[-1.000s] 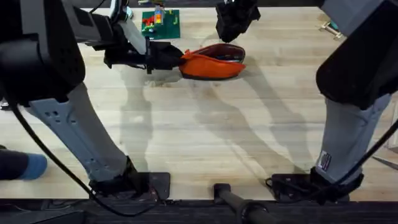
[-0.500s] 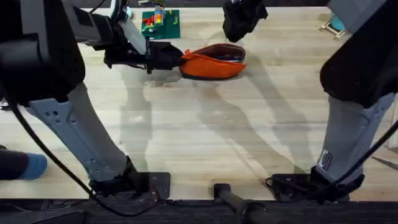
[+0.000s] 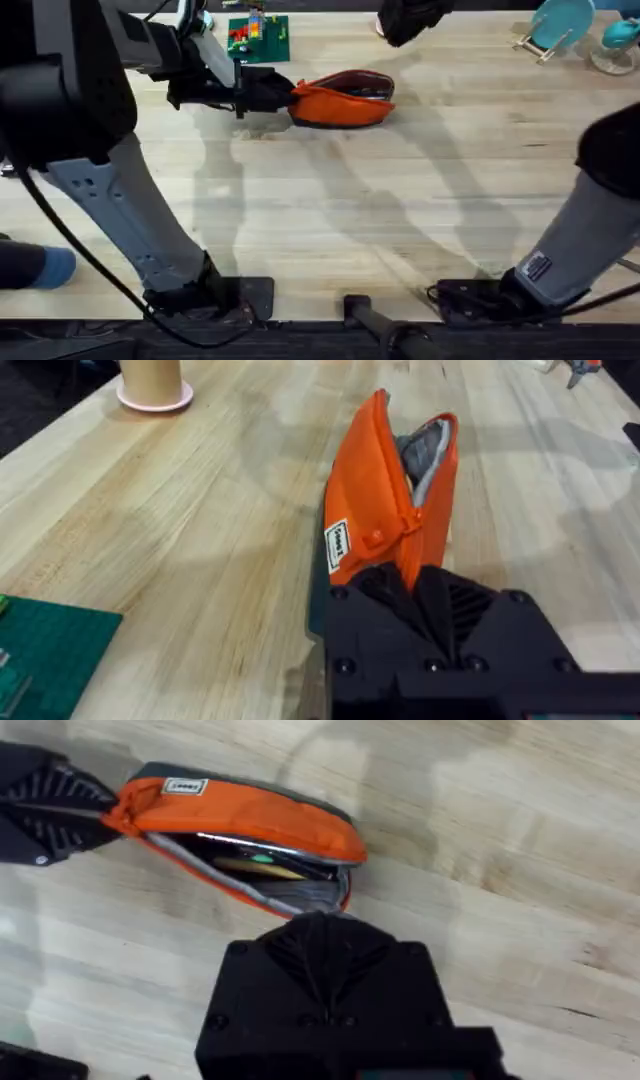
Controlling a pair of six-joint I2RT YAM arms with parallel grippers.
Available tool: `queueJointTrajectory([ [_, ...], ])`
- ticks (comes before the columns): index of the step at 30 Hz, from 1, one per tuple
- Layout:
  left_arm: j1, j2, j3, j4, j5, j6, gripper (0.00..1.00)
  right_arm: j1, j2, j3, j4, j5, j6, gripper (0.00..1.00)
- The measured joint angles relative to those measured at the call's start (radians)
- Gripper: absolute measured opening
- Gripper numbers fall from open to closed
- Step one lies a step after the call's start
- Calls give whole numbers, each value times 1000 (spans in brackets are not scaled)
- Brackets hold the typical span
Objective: Unzip the bag, pick up the pens from the table one at a time and place them inside, then zip the bag closed.
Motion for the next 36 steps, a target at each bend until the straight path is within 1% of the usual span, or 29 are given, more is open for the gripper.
queueJointTrajectory([
  [7, 0, 0, 0, 13, 0, -1, 42, 36, -67, 0, -32, 0, 1, 34],
  [8, 0, 0, 0, 14, 0, -1, 42, 41, -78, 0, -44, 0, 3, 45],
  [9, 0, 0, 0, 14, 0, -1, 42, 46, -89, 0, -56, 0, 4, 80],
  [10, 0, 0, 0, 14, 0, -1, 43, 51, -102, 0, -70, -1, 7, 166],
  [12, 0, 0, 0, 13, 0, -2, 42, 57, -127, 0, -93, 0, 8, 435],
  [15, 0, 0, 0, 14, 0, -3, 42, 63, -166, 0, -115, 0, 8, 871],
  [16, 0, 0, 0, 14, 0, -3, 42, 64, -179, 0, -119, 0, 7, 965],
  [18, 0, 0, 0, 17, 0, -3, 42, 65, -199, 1, -127, 0, 8, 993],
  [22, 0, 0, 0, 32, 0, -5, 42, 66, -223, 3, -129, 0, 8, 996],
  [36, 0, 0, 0, 36, 0, -7, 42, 68, -223, 5, -123, 0, 8, 995],
])
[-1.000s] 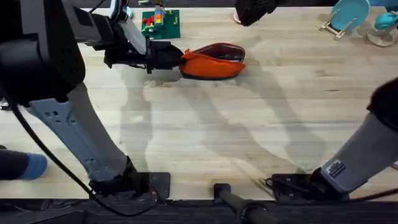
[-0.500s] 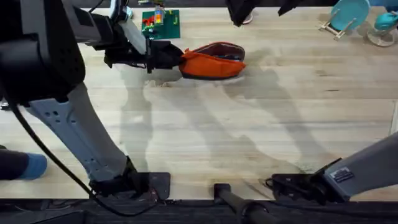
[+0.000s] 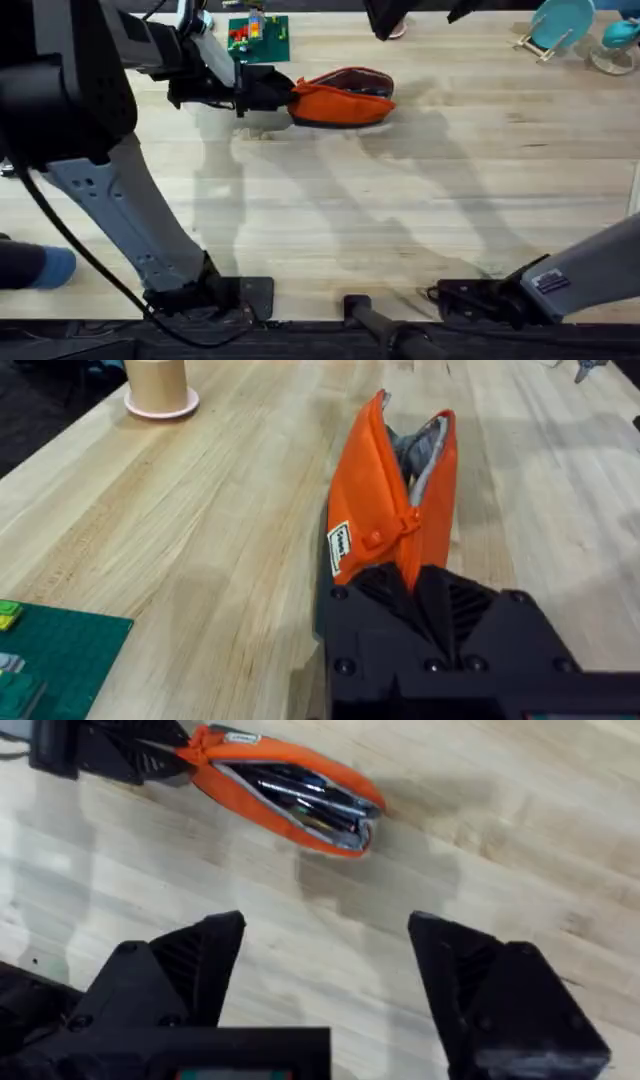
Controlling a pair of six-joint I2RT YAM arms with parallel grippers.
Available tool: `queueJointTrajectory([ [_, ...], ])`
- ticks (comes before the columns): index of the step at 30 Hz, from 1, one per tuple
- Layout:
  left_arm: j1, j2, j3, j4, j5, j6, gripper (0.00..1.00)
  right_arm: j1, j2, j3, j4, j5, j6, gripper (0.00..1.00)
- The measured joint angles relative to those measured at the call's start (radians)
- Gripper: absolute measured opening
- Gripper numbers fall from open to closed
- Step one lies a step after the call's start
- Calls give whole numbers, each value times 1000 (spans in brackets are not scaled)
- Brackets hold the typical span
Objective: Unzip the bag, pick up the pens from the table one at a time and place them inside, then zip the bag closed.
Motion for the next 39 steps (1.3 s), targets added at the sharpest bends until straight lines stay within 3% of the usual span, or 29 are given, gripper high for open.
queueJointTrajectory([
  [16, 0, 0, 0, 0, 0, 0, 42, 129, 1, 0, 243, 0, -106, 995],
  [39, 0, 0, 0, 0, 0, 0, 42, 135, 223, 1, 395, -60, -172, 952],
])
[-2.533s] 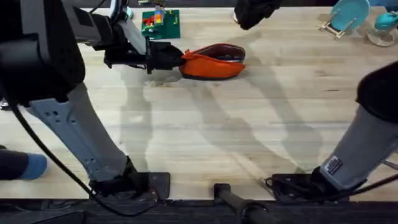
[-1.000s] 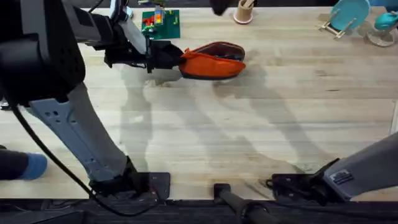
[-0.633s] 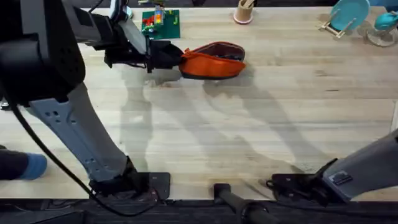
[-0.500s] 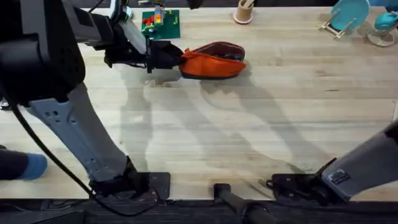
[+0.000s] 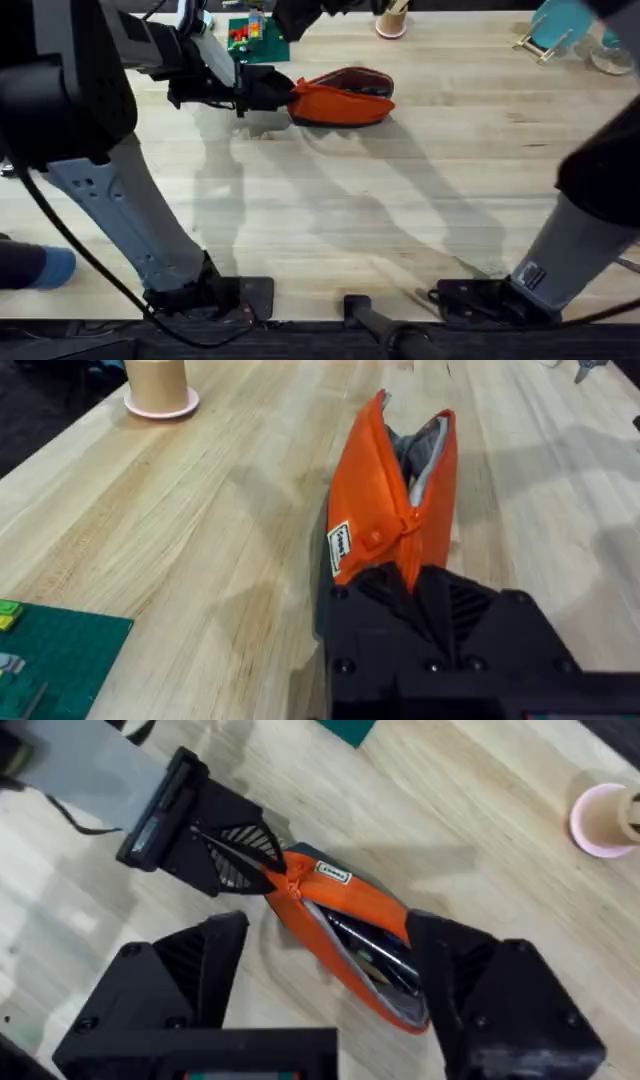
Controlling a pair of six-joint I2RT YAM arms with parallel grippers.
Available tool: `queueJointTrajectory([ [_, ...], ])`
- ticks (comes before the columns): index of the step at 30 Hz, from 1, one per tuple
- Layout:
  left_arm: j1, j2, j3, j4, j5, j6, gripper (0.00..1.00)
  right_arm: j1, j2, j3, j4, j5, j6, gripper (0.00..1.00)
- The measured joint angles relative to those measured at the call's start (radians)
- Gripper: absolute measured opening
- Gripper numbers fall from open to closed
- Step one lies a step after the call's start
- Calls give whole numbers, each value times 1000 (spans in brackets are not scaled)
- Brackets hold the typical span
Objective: Unzip the bag, pick up the pens from the table one at a time and place them inside, then zip the bag closed.
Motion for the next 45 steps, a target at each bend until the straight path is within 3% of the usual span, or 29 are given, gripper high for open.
queueJointTrajectory([
  [21, 0, 0, 0, 0, 0, 0, 42, 23, 222, 0, 54, -23, -12, 910],
  [36, 0, 0, 0, 1, -2, 0, 42, 23, 280, 0, 93, -29, -12, 817],
  [42, 2, 0, 0, 7, -3, 0, 42, 25, 283, 0, 106, -41, -13, 686],
  [45, 2, 0, 0, 7, -3, 0, 42, 28, 283, 0, 105, -52, -15, 561],
])
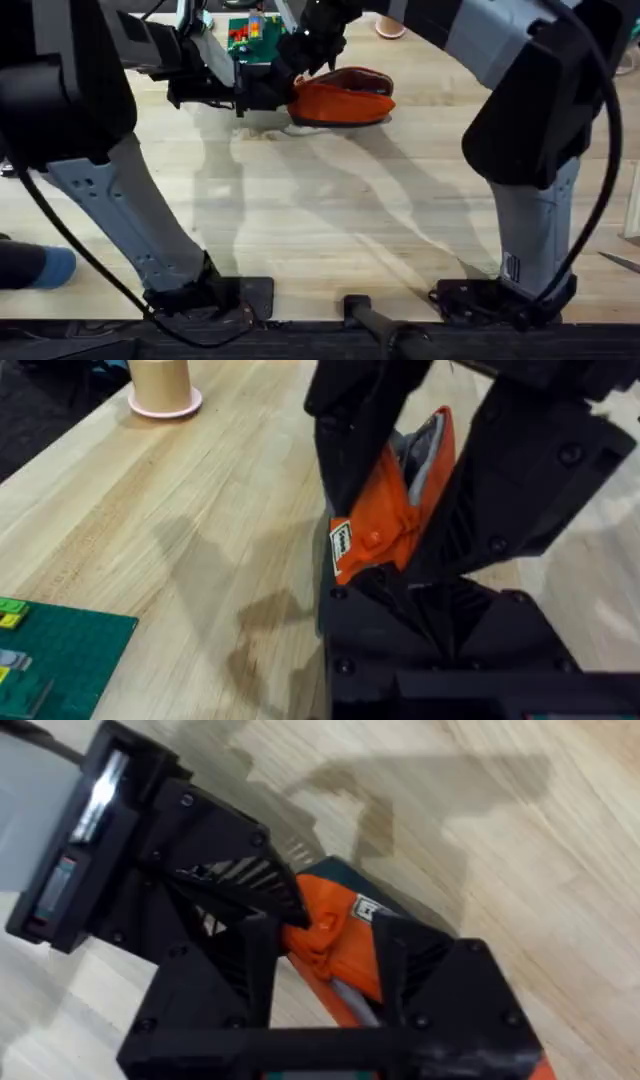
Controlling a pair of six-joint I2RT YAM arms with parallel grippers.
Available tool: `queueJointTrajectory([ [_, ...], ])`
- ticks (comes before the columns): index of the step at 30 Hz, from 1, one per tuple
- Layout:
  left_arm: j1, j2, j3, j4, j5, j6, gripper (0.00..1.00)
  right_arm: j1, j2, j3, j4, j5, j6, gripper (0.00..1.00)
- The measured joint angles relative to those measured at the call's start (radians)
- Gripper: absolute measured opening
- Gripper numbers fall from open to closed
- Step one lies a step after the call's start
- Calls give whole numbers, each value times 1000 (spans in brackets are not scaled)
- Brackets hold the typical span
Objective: Unzip the bag, pick up the pens from the table one at a time and place them inside, then zip the bag closed.
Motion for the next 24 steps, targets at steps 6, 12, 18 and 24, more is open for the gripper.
queueJointTrajectory([
  [6, 0, 0, 0, 0, 0, 0, 42, 5, 0, 0, -4, -5, 5, 483],
  [12, 0, 0, 0, 0, 0, 0, 42, 9, 0, 0, -15, -21, 12, 322],
  [18, -2, 0, 0, 0, -1, 0, 42, 16, 0, 3, -19, -39, 22, 79],
  [24, -2, 0, 0, -1, -1, 0, 42, 11, 0, 3, -19, -26, 22, 33],
])
